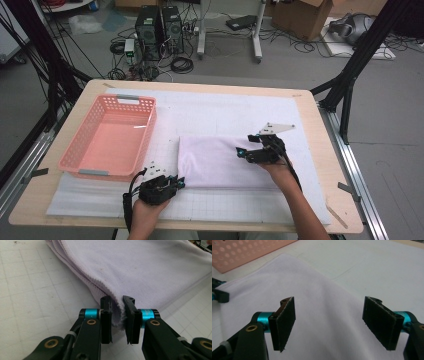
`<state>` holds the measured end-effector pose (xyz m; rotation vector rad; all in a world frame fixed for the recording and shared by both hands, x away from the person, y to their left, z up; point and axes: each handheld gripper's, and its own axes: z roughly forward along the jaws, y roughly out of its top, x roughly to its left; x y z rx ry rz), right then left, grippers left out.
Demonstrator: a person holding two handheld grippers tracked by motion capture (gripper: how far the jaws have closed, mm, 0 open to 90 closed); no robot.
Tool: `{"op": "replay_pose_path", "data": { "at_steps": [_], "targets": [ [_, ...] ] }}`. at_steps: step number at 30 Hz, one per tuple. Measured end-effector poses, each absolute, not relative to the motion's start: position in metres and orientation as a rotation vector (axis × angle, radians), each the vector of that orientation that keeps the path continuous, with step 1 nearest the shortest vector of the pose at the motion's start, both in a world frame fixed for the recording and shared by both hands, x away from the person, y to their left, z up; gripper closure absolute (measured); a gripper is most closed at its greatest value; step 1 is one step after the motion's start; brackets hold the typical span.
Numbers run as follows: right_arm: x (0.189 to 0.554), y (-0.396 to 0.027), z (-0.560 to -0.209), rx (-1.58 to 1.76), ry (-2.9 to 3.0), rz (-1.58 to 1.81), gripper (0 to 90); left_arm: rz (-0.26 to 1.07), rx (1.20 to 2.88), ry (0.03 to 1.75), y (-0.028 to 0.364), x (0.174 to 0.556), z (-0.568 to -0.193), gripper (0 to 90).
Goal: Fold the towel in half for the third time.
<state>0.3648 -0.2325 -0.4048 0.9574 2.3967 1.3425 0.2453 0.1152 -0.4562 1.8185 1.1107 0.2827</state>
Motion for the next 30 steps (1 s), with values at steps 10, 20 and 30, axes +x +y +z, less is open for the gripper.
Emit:
{"op": "replay_pose_path", "data": {
  "at_steps": [10,20,30],
  "targets": [
    [0.415,-0.171,-0.402,0.861,2.548,1.210,24.4,0.300,1.826,1.126,0.114,0.245,-0.456,79.8],
    [0.438,-0.121,-0.413,0.803,2.680,1.104,24.5,0.261,1.812,1.165,0.116,0.245,-0.455,79.9],
    [0.446,-0.076,-0.427,0.700,2.769,1.074,41.7,0.215,1.784,1.220,0.118,0.245,-0.455,80.2]
  ]
}}
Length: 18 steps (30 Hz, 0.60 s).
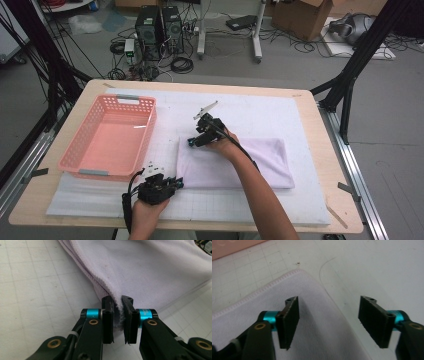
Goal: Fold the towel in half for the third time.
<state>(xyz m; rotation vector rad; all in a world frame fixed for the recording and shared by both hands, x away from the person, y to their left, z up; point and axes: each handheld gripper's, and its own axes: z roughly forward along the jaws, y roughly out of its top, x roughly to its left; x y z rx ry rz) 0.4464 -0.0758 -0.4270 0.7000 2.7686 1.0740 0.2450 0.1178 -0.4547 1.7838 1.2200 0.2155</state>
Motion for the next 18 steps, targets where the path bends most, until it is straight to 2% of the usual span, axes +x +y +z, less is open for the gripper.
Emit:
{"op": "replay_pose_path", "data": {
  "at_steps": [3,4,6,10,11,18],
  "targets": [
    [0.447,-0.070,-0.428,0.674,2.790,1.071,44.5,0.204,1.778,1.226,0.119,0.245,-0.455,80.2],
    [0.447,-0.063,-0.429,0.632,2.809,1.064,49.0,0.197,1.777,1.227,0.119,0.245,-0.455,80.2],
    [0.448,-0.059,-0.429,0.614,2.827,1.042,51.2,0.193,1.774,1.230,0.119,0.246,-0.455,80.3],
    [0.450,-0.052,-0.428,0.570,2.895,1.020,78.3,0.186,1.771,1.240,0.121,0.245,-0.454,80.9],
    [0.449,-0.052,-0.427,0.565,2.897,1.018,81.0,0.189,1.768,1.242,0.121,0.245,-0.453,81.1],
    [0.443,-0.050,-0.416,0.556,2.840,1.135,83.4,0.241,1.744,1.230,0.131,0.239,-0.439,81.4]
  ]
}}
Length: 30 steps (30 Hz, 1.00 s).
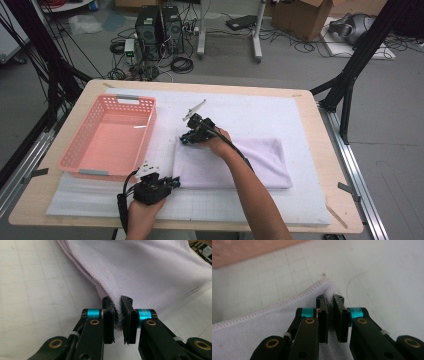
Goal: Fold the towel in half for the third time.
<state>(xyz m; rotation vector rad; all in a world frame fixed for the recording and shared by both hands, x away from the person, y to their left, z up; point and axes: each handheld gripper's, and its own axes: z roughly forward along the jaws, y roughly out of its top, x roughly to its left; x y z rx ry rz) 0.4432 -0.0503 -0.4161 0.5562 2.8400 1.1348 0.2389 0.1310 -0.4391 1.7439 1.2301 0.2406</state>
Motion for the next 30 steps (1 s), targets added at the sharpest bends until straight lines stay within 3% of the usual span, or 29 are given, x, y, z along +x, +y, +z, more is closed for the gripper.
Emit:
{"op": "replay_pose_path", "data": {
  "at_steps": [8,20,30],
  "targets": [
    [0.442,-0.069,-0.392,0.569,2.728,1.355,83.3,0.250,1.675,1.188,0.131,0.240,-0.413,81.6],
    [0.436,-0.130,-0.369,0.638,2.616,1.417,83.3,0.205,1.751,1.071,0.073,0.258,-0.384,81.5],
    [0.434,-0.180,-0.371,0.721,2.552,1.400,83.2,0.156,1.785,1.014,0.038,0.272,-0.386,81.4]
  ]
}}
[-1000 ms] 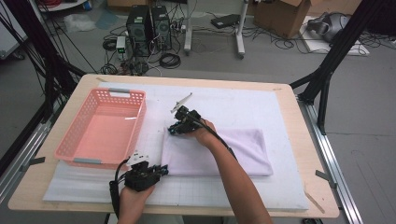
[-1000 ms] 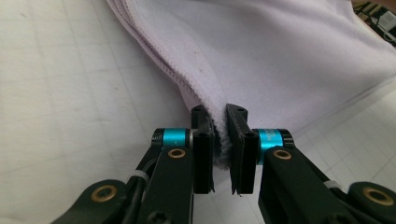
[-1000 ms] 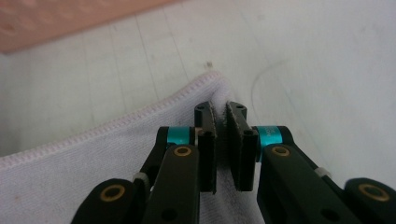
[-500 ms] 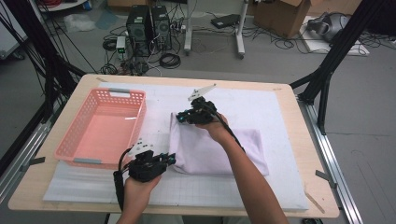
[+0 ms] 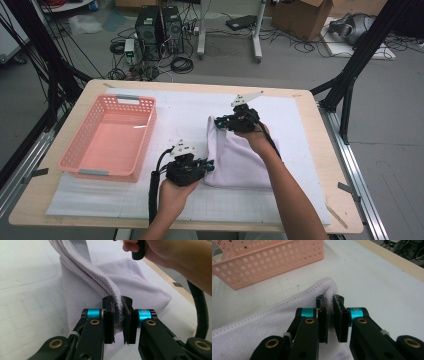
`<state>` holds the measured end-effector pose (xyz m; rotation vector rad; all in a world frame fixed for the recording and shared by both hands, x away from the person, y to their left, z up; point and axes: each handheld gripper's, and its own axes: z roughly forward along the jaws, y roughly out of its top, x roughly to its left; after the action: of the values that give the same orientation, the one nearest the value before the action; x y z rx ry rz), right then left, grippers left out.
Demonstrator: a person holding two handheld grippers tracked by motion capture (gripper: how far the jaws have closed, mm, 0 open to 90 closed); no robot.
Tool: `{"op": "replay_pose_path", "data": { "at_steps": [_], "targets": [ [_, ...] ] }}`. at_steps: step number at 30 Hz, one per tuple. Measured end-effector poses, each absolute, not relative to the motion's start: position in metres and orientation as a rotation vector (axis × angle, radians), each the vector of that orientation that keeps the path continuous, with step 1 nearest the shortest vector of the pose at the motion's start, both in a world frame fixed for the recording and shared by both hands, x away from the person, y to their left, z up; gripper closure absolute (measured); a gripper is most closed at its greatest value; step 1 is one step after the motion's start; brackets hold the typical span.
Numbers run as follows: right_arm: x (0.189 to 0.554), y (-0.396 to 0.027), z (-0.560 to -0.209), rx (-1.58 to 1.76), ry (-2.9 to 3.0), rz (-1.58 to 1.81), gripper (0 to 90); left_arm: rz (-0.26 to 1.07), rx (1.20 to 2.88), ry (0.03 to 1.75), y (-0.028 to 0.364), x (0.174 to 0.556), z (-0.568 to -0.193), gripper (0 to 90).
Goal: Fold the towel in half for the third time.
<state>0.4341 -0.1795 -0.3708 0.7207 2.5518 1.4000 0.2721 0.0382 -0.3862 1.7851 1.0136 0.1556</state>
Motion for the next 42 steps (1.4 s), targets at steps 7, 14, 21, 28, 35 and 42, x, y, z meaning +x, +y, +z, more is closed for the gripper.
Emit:
{"op": "replay_pose_path", "data": {
  "at_steps": [7,14,21,28,35,42],
  "targets": [
    [0.431,-0.210,-0.374,0.764,2.526,1.384,83.2,0.118,1.823,0.972,0.008,0.280,-0.388,81.2],
    [0.427,-0.237,-0.379,0.808,2.494,1.379,83.2,0.106,1.854,0.944,-0.018,0.286,-0.390,81.1],
    [0.423,-0.255,-0.381,0.815,2.484,1.347,83.2,0.102,1.879,0.923,-0.044,0.288,-0.396,81.1],
    [0.419,-0.277,-0.389,0.842,2.468,1.320,83.2,0.121,1.857,0.905,-0.056,0.288,-0.398,68.5],
    [0.419,-0.292,-0.397,0.828,2.468,1.290,83.3,0.220,1.813,0.829,-0.041,0.280,-0.391,44.6],
    [0.417,-0.304,-0.404,0.860,2.446,1.275,83.3,0.272,1.822,0.868,-0.010,0.285,-0.393,42.4]
  ]
}}
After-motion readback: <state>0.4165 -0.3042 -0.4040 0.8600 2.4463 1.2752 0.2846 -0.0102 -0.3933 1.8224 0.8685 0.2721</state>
